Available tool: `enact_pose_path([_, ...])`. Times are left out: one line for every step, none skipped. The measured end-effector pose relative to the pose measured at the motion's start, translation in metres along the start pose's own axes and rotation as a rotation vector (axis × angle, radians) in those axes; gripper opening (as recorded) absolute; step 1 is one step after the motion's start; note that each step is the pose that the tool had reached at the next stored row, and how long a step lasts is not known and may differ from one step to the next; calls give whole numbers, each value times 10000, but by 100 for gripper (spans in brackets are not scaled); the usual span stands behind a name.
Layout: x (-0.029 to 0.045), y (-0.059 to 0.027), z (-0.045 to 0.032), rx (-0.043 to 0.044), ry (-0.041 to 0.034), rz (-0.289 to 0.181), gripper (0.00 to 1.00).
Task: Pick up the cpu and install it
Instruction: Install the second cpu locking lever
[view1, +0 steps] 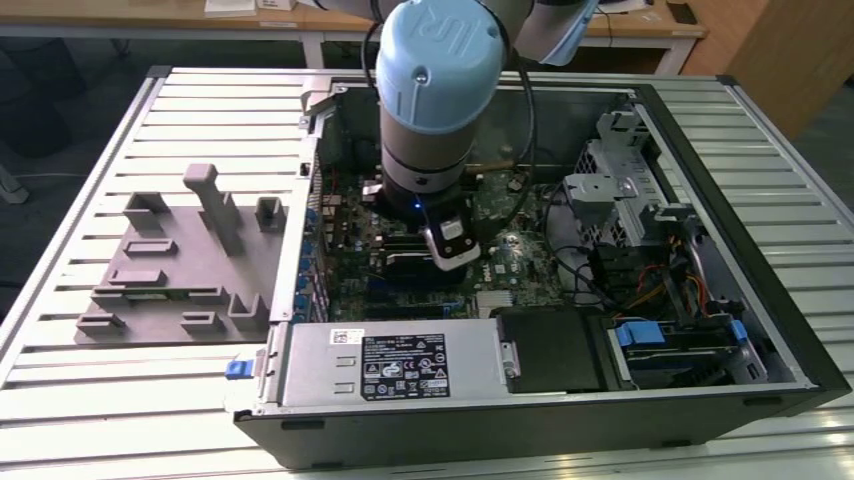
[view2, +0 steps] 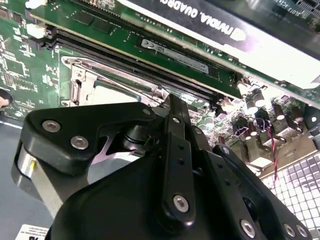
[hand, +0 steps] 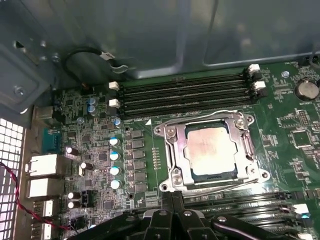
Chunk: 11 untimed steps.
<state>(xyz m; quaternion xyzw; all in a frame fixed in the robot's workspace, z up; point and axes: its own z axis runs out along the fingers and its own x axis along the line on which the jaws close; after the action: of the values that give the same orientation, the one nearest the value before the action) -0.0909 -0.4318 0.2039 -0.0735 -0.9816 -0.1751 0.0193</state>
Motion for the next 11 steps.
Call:
enact_pose_path([2,-5,8,-22,11,-23,11])
enact_pose_path([5,-10,16,-36,21,-46,11])
enact_pose_path([8,-16,26,-44,30,-66,11])
enact_pose_path([14,-22,35,-54,40,-84,11])
enact_pose_path([24,-27,41,-69,46,-94,11])
enact_pose_path([34,-31,45,-82,48,-96,11])
enact_pose_path([44,-35,52,-94,50,-98,11])
enact_pose_path([53,-39,58,-105,52,-99,11])
enact_pose_path([64,-42,64,-115,54,-100,11])
enact_pose_path([74,-46,69,-121,55,-100,11])
enact_pose_path([80,-49,75,-127,56,-100,11])
